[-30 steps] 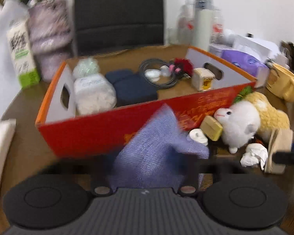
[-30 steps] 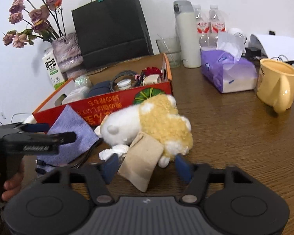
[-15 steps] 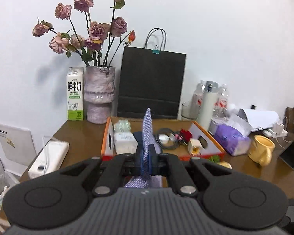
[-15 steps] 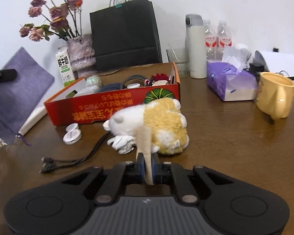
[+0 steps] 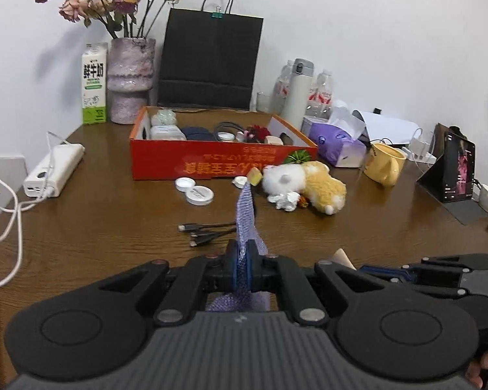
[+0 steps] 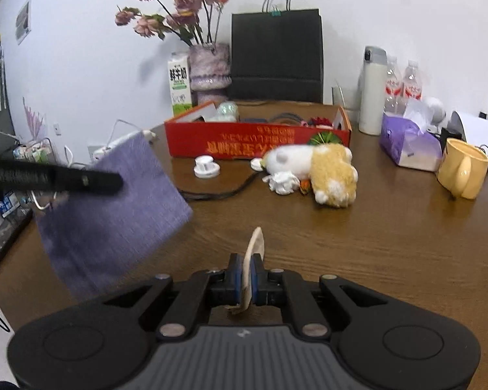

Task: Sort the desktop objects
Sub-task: 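Carry the pouch and card over the cardboard box with both tools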

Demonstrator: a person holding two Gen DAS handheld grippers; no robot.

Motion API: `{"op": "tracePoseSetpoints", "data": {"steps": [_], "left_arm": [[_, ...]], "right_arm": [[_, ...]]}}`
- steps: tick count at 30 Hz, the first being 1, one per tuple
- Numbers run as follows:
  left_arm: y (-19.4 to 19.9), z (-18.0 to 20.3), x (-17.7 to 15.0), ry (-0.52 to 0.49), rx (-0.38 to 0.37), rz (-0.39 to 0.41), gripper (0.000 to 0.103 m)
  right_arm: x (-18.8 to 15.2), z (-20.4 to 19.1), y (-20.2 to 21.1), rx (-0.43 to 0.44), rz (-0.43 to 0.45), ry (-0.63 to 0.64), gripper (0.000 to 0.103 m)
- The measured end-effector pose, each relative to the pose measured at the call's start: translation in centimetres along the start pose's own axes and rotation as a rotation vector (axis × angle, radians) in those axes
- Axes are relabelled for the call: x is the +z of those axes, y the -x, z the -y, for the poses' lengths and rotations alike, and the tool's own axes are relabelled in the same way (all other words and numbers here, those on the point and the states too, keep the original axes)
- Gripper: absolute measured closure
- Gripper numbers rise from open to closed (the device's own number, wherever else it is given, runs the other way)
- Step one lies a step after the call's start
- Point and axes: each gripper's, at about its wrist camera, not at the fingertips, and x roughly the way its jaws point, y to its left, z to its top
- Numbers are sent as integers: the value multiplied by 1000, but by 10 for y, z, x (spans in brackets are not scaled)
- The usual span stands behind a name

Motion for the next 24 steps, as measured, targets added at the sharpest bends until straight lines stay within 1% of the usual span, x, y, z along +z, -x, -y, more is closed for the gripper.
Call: {"op": "tracePoseSetpoints", "data": {"steps": [5,6,7,8,9,10,11,12,13,14,15,18,20,22,23,24], "left_arm": [[-2,-4,2,7,8,9,97],[-5,-4,1,7,9,1,97],[-9,-4,-1,10,10,-11,97],[-13,-4,-3,13,9,-26,97],[-17,-4,-5,16,6,-39,97],[-21,-4,-7,17,7,-46,97],[-22,-4,-8,16,7,-51,97],[-25,-4,-10,14,5,-56,97],[-26,-4,-11,14,6,-60,97],[-27,-4,-11,12,6,-63,97],[-27,-4,-12,10,7,-64,97],[-23,-6,-11,23,11,-50,97],[-21,-7,0,33,2,-40,97],[-20,-6,23,10,-29,-2,98],[-21,-6,38,0,-53,25,99],[-26,-7,61,-5,-68,49,99]], "right_arm": [[-3,-1,-7,-12,-20,5,99],[-3,1,-8,-14,-20,-1,95],[-4,2,-9,-20,-21,-10,81],[-4,4,-12,-26,-29,-18,71],[-4,5,-16,-26,-38,-23,53],[-5,6,-20,-18,-37,-29,49],[-6,6,-24,-14,-38,-38,51],[-7,7,-30,-18,-44,-51,61],[-8,7,-35,-26,-54,-57,82],[-7,7,-39,-33,-59,-57,89],[-7,7,-40,-38,-54,-53,93],[-7,6,-38,-51,-39,-49,95],[-4,5,-33,-53,-25,-56,95],[9,8,-24,-42,8,-56,96],[19,10,-21,-38,32,-47,96],[34,14,-17,-39,60,-35,96]]}}
